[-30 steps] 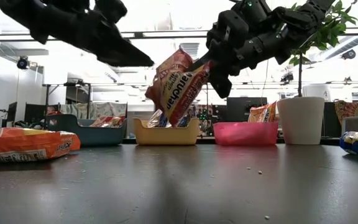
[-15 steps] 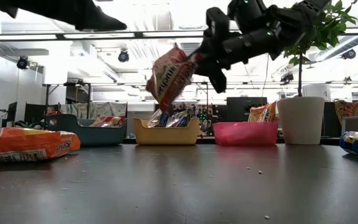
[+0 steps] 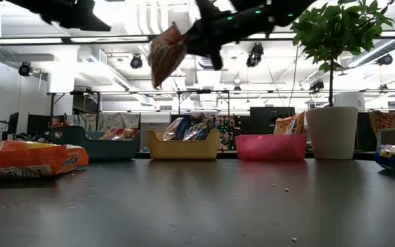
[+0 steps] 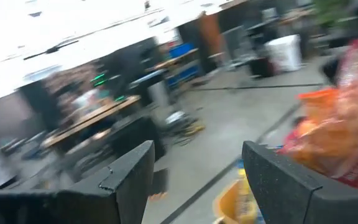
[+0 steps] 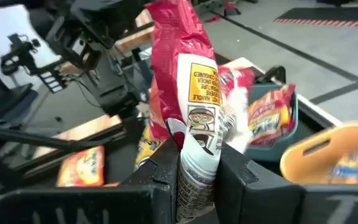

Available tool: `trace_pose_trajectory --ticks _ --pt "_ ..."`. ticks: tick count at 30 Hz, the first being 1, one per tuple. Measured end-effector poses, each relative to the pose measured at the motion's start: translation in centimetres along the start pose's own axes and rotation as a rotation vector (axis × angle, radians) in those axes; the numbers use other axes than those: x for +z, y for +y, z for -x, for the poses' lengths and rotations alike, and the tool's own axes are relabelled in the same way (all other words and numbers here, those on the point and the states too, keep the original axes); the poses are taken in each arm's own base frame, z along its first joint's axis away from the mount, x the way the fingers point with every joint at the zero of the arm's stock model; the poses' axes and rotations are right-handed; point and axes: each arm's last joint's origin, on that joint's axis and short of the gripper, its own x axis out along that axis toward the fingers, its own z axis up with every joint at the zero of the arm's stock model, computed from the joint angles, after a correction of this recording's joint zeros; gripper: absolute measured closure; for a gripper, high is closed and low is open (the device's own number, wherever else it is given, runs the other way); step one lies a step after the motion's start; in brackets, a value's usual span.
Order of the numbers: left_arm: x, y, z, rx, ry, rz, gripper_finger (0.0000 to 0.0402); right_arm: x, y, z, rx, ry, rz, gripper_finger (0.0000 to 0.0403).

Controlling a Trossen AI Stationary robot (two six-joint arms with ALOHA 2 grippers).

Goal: Sort Maruchan noodles
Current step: Put the red noodle pack into the blue bin

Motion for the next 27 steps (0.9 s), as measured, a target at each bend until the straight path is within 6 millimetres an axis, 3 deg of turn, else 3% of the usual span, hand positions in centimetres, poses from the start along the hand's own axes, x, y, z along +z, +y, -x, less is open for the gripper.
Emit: trace_pose_trajectory --ticks 9,17,24,27 --pt "-0.3 1.5 1.0 0.074 -0.005 0.065 0.0175 1.7 -3.6 -7.7 -0.07 0.085 0.096 0.0347" --pt "-0.2 2.7 1.8 0.105 -0.022 0.077 0.0175 1.6 -7.8 -14.4 -0.052 0.12 0.128 0.0347" --pt "-0.3 2.9 2.0 0.106 -0.025 0.078 0.0175 0.8 -10.2 -18.2 0.029 0.109 0.123 0.0347" --pt "-0.3 2.9 2.0 0.106 -0.025 0.075 0.0175 0.0 -10.9 -18.6 0.052 0.099 0.131 0.0347"
